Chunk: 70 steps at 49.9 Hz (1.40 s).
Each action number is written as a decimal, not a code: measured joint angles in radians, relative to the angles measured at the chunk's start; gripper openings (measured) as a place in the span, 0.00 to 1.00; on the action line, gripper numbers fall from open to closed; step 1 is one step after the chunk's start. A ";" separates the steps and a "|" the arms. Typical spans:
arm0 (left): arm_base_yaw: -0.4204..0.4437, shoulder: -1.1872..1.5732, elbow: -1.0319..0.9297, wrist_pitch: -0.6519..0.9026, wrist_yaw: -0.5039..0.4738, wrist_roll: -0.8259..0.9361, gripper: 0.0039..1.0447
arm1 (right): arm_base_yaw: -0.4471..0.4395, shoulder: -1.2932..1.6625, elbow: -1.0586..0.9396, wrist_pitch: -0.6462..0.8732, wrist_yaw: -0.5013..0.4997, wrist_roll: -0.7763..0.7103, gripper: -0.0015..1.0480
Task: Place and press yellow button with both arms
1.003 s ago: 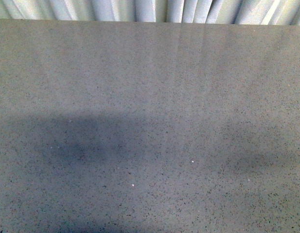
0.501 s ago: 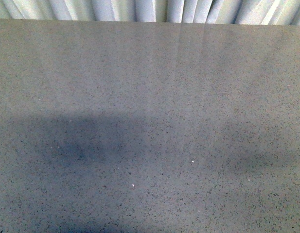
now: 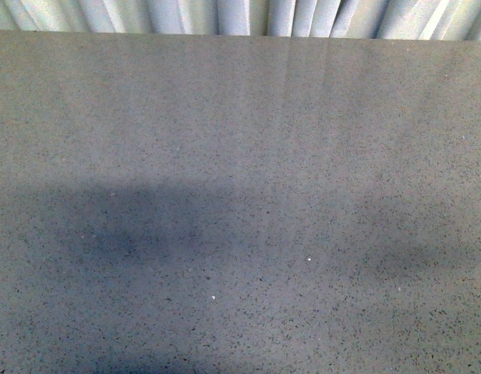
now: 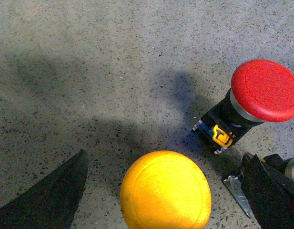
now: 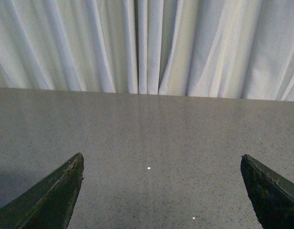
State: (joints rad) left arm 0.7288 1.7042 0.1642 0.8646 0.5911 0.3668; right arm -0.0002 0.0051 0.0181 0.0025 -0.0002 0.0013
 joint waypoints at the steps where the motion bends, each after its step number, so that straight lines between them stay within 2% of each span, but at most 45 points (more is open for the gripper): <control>1: 0.000 0.000 0.000 0.000 0.000 0.002 0.91 | 0.000 0.000 0.000 0.000 0.000 0.000 0.91; 4: 0.000 0.000 -0.001 0.000 0.001 0.004 0.91 | 0.000 0.000 0.000 0.000 0.000 0.000 0.91; 7: 0.000 0.000 -0.001 0.000 0.002 0.007 0.87 | 0.000 0.000 0.000 0.000 0.000 0.000 0.91; 19: 0.000 0.000 -0.004 0.000 0.011 0.010 0.56 | 0.000 0.000 0.000 0.000 0.000 0.000 0.91; 24: -0.002 0.000 -0.009 0.003 0.016 0.011 0.38 | 0.000 0.000 0.000 0.000 0.000 0.000 0.91; 26: -0.002 0.000 -0.012 0.003 0.019 0.012 0.34 | 0.000 0.000 0.000 0.000 0.000 0.000 0.91; 52: -0.003 -0.023 -0.019 -0.005 0.031 0.014 0.33 | 0.000 0.000 0.000 0.000 0.000 0.000 0.91; 63: 0.027 -0.093 0.069 -0.108 0.033 -0.034 0.33 | 0.000 0.000 0.000 0.000 0.000 0.000 0.91; 70: -0.035 -0.193 0.164 -0.164 -0.012 -0.119 0.33 | 0.000 0.000 0.000 0.000 0.000 0.000 0.91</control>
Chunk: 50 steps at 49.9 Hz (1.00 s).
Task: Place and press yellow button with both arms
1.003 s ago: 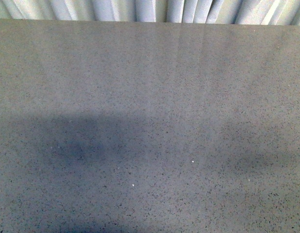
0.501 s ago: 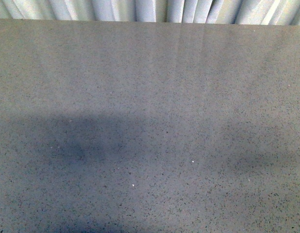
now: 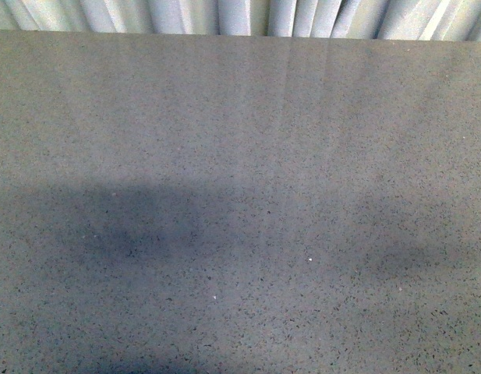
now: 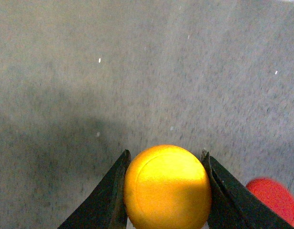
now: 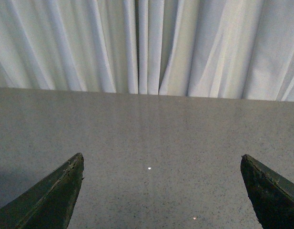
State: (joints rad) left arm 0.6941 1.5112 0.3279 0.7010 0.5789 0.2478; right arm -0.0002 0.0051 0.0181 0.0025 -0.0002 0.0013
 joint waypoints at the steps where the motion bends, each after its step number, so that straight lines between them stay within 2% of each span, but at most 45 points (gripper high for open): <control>1: -0.018 -0.012 0.009 -0.002 -0.008 -0.016 0.33 | 0.000 0.000 0.000 0.000 0.000 0.000 0.91; 5: -0.114 -0.054 0.031 -0.007 -0.045 -0.064 0.33 | 0.000 0.000 0.000 0.000 0.000 0.000 0.91; 11: -0.343 -0.106 0.037 -0.014 -0.140 -0.133 0.33 | 0.000 0.000 0.000 0.000 0.000 0.000 0.91; 15: -0.460 -0.116 0.036 -0.013 -0.190 -0.161 0.33 | 0.000 0.000 0.000 0.000 0.000 0.000 0.91; 18: -0.586 -0.114 0.033 0.005 -0.243 -0.180 0.33 | 0.000 0.000 0.000 0.000 0.000 0.000 0.91; 23: -0.827 -0.055 0.031 0.074 -0.340 -0.214 0.33 | 0.000 0.000 0.000 0.000 0.000 0.000 0.91; 35: -1.186 0.209 0.114 0.186 -0.462 -0.267 0.32 | 0.000 0.000 0.000 0.000 0.000 0.000 0.91; 41: -1.279 0.345 0.200 0.190 -0.500 -0.269 0.32 | 0.000 0.000 0.000 0.000 0.000 0.000 0.91; 50: -1.325 0.452 0.284 0.191 -0.531 -0.263 0.32 | 0.000 0.000 0.000 0.000 0.000 0.000 0.91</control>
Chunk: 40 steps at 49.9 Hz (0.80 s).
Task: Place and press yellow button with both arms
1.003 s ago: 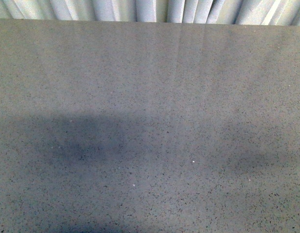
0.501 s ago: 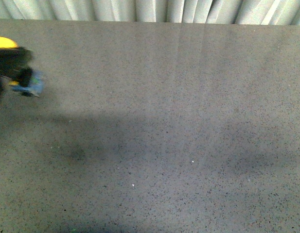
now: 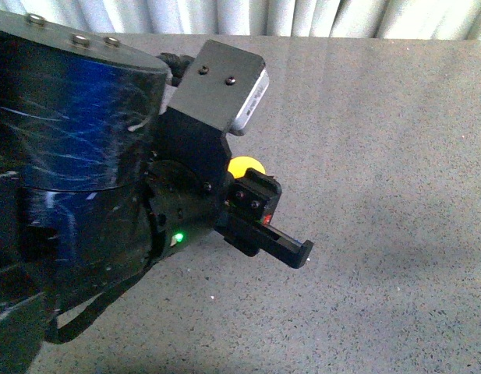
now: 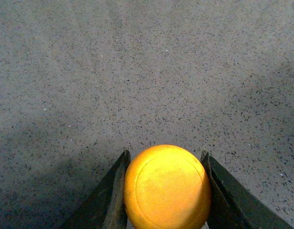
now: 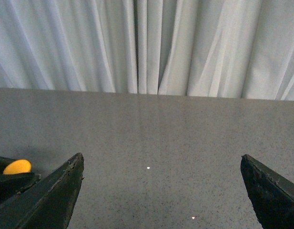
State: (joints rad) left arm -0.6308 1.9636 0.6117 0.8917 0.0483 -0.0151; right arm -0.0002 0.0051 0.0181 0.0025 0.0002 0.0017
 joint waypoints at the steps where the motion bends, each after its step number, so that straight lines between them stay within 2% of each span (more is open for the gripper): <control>1: -0.003 0.012 0.008 0.001 -0.002 0.000 0.32 | 0.000 0.000 0.000 0.000 0.000 0.000 0.91; 18: -0.023 0.116 0.121 -0.024 -0.056 0.023 0.32 | 0.000 0.000 0.000 0.000 0.000 0.000 0.91; 34: -0.022 0.071 0.063 -0.028 -0.018 -0.010 0.91 | 0.000 0.000 0.000 0.000 0.000 0.000 0.91; 40: 0.031 -0.039 -0.011 -0.028 0.035 -0.035 0.91 | 0.000 0.000 0.000 0.000 0.000 0.000 0.91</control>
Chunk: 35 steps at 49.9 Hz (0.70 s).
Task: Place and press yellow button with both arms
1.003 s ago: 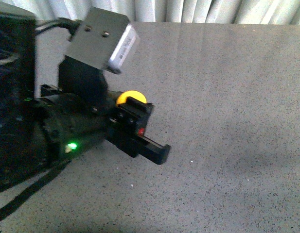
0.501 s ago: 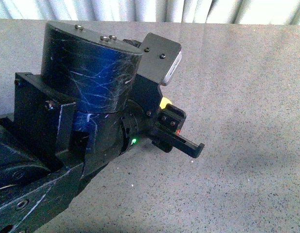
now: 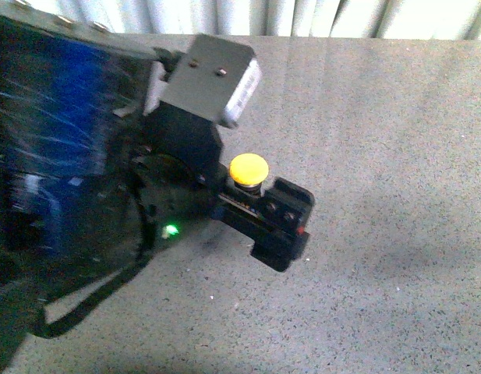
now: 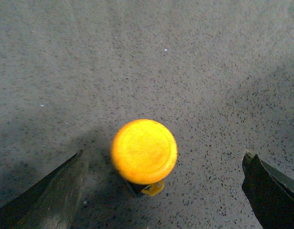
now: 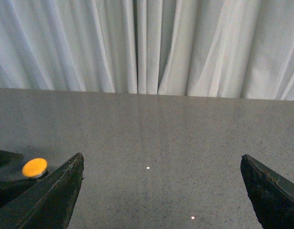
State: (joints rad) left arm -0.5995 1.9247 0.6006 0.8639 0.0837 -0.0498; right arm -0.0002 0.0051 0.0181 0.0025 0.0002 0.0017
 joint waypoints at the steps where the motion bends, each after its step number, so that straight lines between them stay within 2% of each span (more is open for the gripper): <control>1: 0.006 -0.008 -0.004 0.000 0.003 -0.002 0.91 | 0.000 0.000 0.000 0.000 0.000 0.000 0.91; 7: 0.077 -0.058 -0.026 -0.005 0.024 -0.007 0.91 | 0.000 0.000 0.000 0.000 0.000 0.000 0.91; 13: 0.187 -0.119 -0.032 -0.045 0.058 -0.024 0.91 | 0.000 0.000 0.000 0.000 0.000 0.000 0.91; 19: 0.286 -0.243 -0.033 -0.073 0.133 -0.083 0.91 | 0.000 0.000 0.000 0.000 0.000 0.000 0.91; 20: 0.301 -0.264 -0.036 -0.063 0.118 -0.085 0.91 | 0.000 0.000 0.000 0.000 0.000 0.000 0.91; 21: 0.303 -0.272 -0.047 -0.011 0.051 -0.072 0.88 | 0.000 0.000 0.000 0.000 0.000 0.000 0.91; 22: 0.314 -0.280 -0.073 0.088 -0.060 -0.052 0.82 | 0.000 0.000 0.000 0.000 0.001 0.000 0.91; 25: 0.362 -0.322 -0.164 0.261 -0.226 -0.005 0.70 | 0.000 0.002 0.001 -0.002 0.000 0.000 0.91; 31: 0.462 -0.428 -0.280 0.302 -0.222 0.020 0.53 | -0.067 0.168 0.099 -0.229 -0.151 0.128 0.91; 35: 0.482 -0.488 -0.330 0.298 -0.206 0.027 0.43 | -0.119 0.297 0.140 -0.211 -0.195 0.147 0.91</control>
State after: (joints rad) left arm -0.1177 1.4372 0.2710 1.1622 -0.1219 -0.0227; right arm -0.1188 0.3023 0.1585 -0.2085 -0.1951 0.1490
